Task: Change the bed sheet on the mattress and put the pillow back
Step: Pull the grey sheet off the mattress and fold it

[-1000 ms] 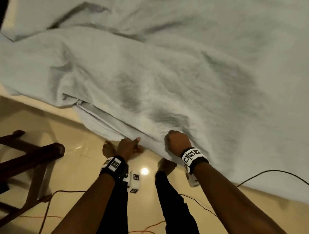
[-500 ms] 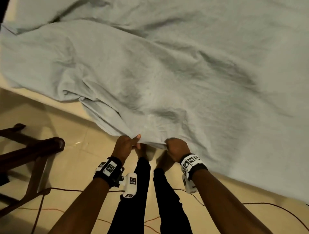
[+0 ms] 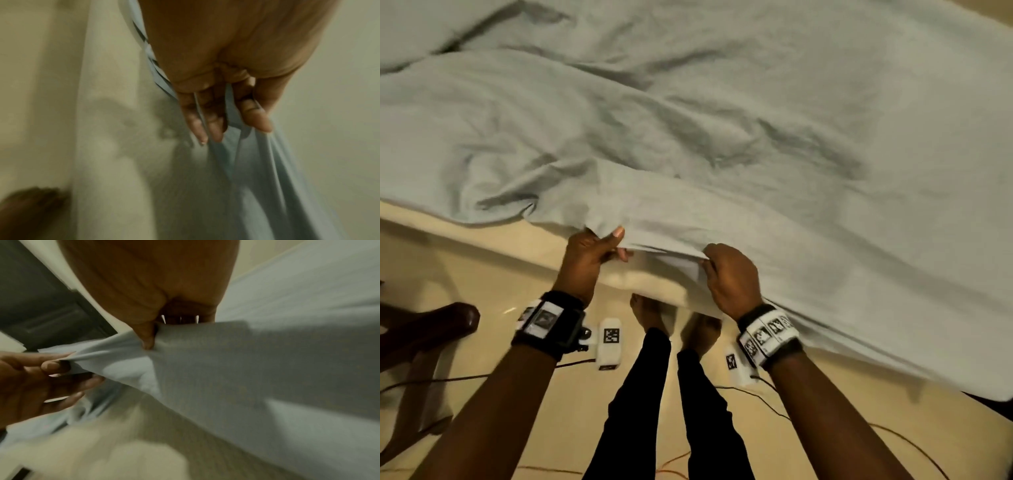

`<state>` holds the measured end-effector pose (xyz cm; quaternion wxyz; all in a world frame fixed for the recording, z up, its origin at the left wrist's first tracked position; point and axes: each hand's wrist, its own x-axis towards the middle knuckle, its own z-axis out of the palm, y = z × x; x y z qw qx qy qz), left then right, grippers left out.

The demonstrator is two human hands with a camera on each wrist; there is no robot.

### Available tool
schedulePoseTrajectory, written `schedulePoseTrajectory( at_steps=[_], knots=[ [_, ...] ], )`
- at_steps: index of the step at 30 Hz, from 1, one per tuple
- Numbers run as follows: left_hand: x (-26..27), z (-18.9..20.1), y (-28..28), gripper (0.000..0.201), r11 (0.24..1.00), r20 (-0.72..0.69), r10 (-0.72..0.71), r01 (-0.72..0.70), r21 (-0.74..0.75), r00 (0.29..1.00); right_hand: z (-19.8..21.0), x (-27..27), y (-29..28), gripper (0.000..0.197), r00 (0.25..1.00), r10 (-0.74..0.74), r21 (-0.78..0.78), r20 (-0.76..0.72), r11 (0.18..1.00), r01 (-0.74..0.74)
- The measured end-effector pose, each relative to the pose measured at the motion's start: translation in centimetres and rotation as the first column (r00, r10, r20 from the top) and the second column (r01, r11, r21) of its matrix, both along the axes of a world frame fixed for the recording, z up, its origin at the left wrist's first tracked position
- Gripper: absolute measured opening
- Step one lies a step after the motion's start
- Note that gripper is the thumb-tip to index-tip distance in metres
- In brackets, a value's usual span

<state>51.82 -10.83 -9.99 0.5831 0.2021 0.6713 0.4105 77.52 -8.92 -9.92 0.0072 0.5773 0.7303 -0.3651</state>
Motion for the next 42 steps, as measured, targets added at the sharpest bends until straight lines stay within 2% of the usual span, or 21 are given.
schedulePoseTrajectory(
  at_steps=[2,4,6,8,12,15,16,18,21,24,25,27,28,30,33,35,37,38,40,41,42],
  knots=[
    [-0.4,-3.4,-0.6,0.036,0.968,-0.144,-0.078,0.041,-0.249,0.987,-3.0,-0.5,0.3,0.027,0.996,0.025,-0.074,0.088,0.997,-0.018],
    [-0.6,-5.7,-1.6,0.036,0.869,-0.197,-0.273,0.153,-0.471,0.942,-5.0,-0.9,0.2,0.036,0.991,0.047,-0.115,0.121,0.993,-0.033],
    [0.0,-6.5,-2.7,0.042,0.786,-0.212,-0.475,0.303,-0.539,0.854,-5.9,-0.7,-0.3,0.038,0.993,-0.001,-0.104,0.115,0.995,0.013],
    [1.6,-6.1,-3.1,0.049,0.722,-0.232,-0.614,0.418,-0.551,0.755,-6.2,0.4,-1.1,0.034,0.991,-0.093,-0.063,0.096,0.993,0.099],
    [6.8,-4.7,-3.1,0.06,0.654,-0.301,-0.748,0.579,-0.487,0.591,-6.7,4.6,-3.2,0.021,0.941,-0.317,-0.057,0.118,0.944,0.325],
    [12.8,-4.8,-2.9,0.041,0.603,-0.382,-0.795,0.687,-0.405,0.472,-7.5,9.9,-6.0,0.006,0.836,-0.526,-0.037,0.156,0.843,0.537],
    [15.3,-5.5,-2.9,0.034,0.588,-0.43,-0.793,0.725,-0.358,0.431,-7.8,12.2,-6.7,0.01,0.797,-0.578,-0.026,0.172,0.807,0.591],
    [20.3,-6.9,-3.2,0.043,0.512,-0.532,-0.779,0.826,-0.235,0.331,-8.5,17.0,-8.3,0.016,0.72,-0.656,-0.011,0.226,0.737,0.675],
    [28.4,-8.8,-3.8,0.078,0.221,-0.627,-0.777,0.956,-0.191,0.055,-9.2,24.9,-10.4,0.028,0.616,-0.711,-0.026,0.339,0.647,0.762],
    [36.5,-9.8,-4.4,0.093,-0.134,-0.638,-0.703,0.94,-0.315,-0.314,-9.5,32.3,-11.5,0.04,0.489,-0.737,-0.093,0.468,0.509,0.856],
    [38.5,-10.1,-4.7,0.087,-0.18,-0.635,-0.663,0.907,-0.381,-0.398,-9.5,34.2,-11.8,0.047,0.448,-0.742,-0.109,0.499,0.46,0.881],
    [41.8,-10.7,-4.6,0.065,-0.208,-0.616,-0.624,0.862,-0.462,-0.481,-9.6,37.9,-12.3,0.06,0.355,-0.763,-0.139,0.54,0.335,0.932],
    [42.9,-10.7,-4.3,0.052,-0.208,-0.597,-0.632,0.851,-0.483,-0.493,-9.5,39.5,-12.6,0.064,0.295,-0.784,-0.149,0.546,0.255,0.955],
    [43.4,-10.7,-3.4,0.028,-0.168,-0.571,-0.692,0.868,-0.468,-0.442,-9.4,41.1,-12.6,0.073,0.182,-0.827,-0.183,0.532,0.098,0.978],
    [43.1,-10.1,-2.7,0.015,-0.157,-0.464,-0.81,0.895,-0.417,-0.358,-8.9,42.5,-12.7,0.091,0.069,-0.851,-0.236,0.52,-0.065,0.97],
    [42.0,-8.9,-2.5,0.024,-0.108,-0.385,-0.892,0.938,-0.329,-0.238,-9.1,42.4,-13.2,0.099,0.016,-0.844,-0.261,0.536,-0.148,0.954],
    [41.2,-7.2,-1.7,0.03,-0.005,-0.307,-0.948,0.97,-0.243,-0.082,-9.2,42.1,-14.0,0.096,-0.066,-0.865,-0.308,0.498,-0.247,0.919],
    [40.8,-6.4,-1.3,0.03,0.042,-0.265,-0.964,0.976,-0.216,-0.017,-9.1,41.6,-14.1,0.089,-0.16,-0.876,-0.335,0.456,-0.335,0.881],
    [40.4,-5.5,-1.0,0.026,0.085,-0.188,-0.981,0.981,-0.176,0.051,-9.0,40.8,-14.0,0.067,-0.438,-0.84,-0.38,0.321,-0.538,0.753],
    [40.4,-5.2,-0.8,0.024,0.082,-0.154,-0.986,0.984,-0.157,0.057,-8.7,40.6,-13.8,0.054,-0.533,-0.806,-0.374,0.256,-0.591,0.715],
    [40.4,-5.0,-0.9,0.024,0.082,-0.115,-0.991,0.987,-0.136,0.066,-8.4,40.5,-13.5,0.042,-0.572,-0.79,-0.345,0.221,-0.612,0.712]
  ],
)
